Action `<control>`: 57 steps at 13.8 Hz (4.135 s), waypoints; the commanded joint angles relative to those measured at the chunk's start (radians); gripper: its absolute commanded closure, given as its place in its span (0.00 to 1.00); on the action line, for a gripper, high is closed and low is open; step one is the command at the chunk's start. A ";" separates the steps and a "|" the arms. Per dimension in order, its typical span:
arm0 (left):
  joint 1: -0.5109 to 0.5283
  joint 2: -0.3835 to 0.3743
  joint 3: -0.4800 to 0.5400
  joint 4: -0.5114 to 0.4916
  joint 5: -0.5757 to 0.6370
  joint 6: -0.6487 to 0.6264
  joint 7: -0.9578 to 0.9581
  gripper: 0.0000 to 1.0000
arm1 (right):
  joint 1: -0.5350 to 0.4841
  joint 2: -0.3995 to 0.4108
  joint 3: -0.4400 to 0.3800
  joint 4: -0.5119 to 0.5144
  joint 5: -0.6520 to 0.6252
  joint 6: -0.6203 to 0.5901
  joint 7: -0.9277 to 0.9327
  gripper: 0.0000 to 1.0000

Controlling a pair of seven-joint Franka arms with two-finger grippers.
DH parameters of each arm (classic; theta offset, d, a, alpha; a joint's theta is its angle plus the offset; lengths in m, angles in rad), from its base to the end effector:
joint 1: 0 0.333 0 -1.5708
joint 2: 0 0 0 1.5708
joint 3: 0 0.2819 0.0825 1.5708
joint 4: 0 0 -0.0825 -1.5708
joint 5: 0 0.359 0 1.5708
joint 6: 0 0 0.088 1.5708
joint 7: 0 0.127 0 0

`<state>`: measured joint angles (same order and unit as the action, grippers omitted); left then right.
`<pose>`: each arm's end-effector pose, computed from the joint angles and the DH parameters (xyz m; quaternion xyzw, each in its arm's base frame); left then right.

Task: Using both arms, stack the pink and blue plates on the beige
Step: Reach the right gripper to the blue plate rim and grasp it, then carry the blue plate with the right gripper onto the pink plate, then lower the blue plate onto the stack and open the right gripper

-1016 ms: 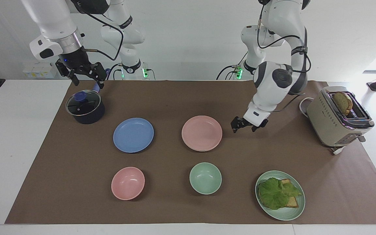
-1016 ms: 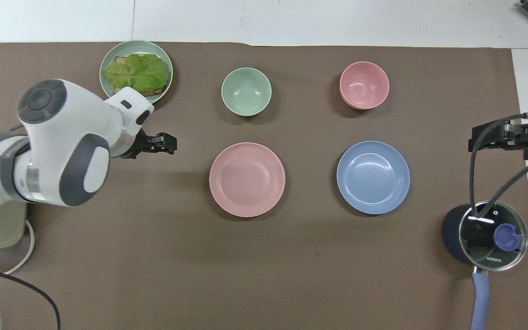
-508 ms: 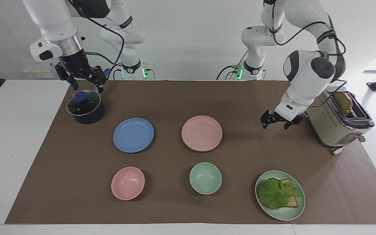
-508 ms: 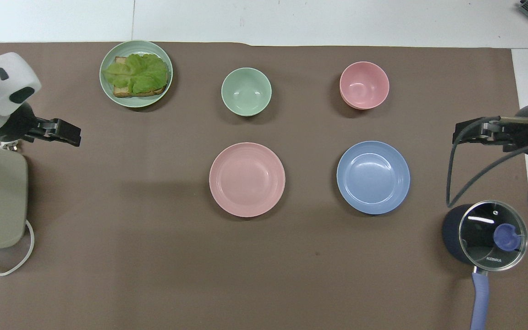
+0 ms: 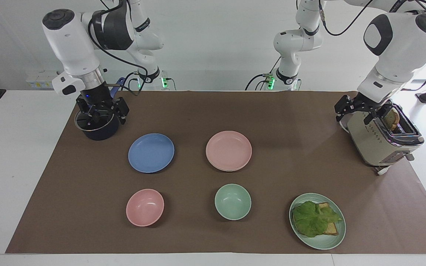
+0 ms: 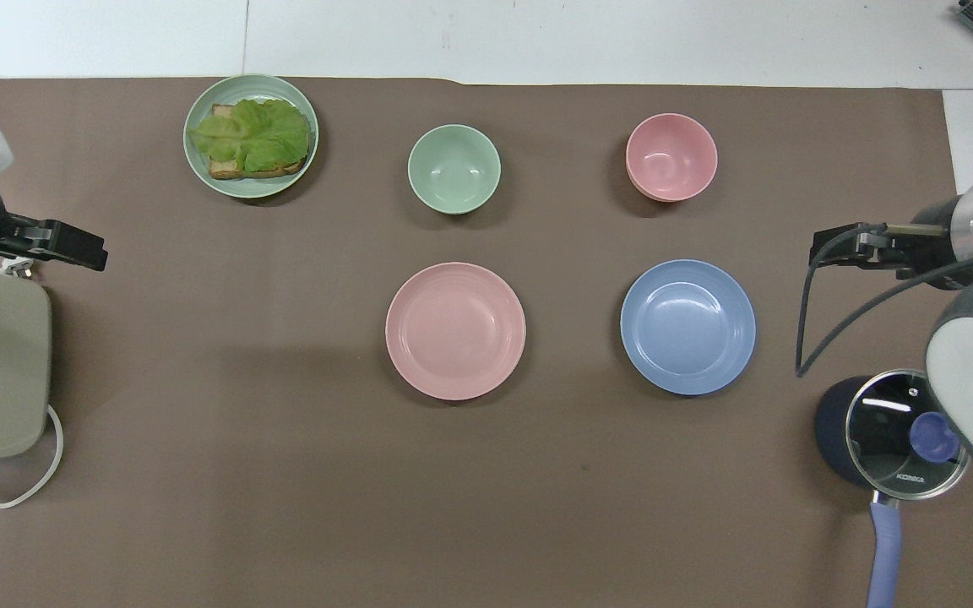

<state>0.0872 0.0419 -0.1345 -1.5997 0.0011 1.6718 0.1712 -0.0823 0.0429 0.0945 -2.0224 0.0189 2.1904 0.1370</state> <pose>0.5493 -0.0246 0.5440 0.9939 -0.1090 0.0154 0.0013 0.5528 0.0074 0.3984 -0.9957 0.0674 -0.0617 0.0147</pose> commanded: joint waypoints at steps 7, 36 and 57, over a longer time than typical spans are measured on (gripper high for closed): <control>0.005 -0.004 -0.004 0.000 0.014 -0.014 0.010 0.00 | -0.020 0.153 0.007 -0.111 0.032 0.173 -0.140 0.02; 0.005 -0.004 -0.004 0.000 0.014 -0.014 0.010 0.00 | 0.251 0.041 0.037 -0.113 0.401 0.186 -0.068 1.00; 0.005 -0.004 -0.004 0.000 0.014 -0.014 0.010 0.00 | 0.475 0.177 0.033 -0.087 0.306 0.327 0.165 1.00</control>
<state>0.0872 0.0421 -0.1348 -1.6002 0.0011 1.6717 0.1713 0.3896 0.2112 0.1306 -2.1136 0.3495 2.4972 0.2865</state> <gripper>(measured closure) 0.000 0.952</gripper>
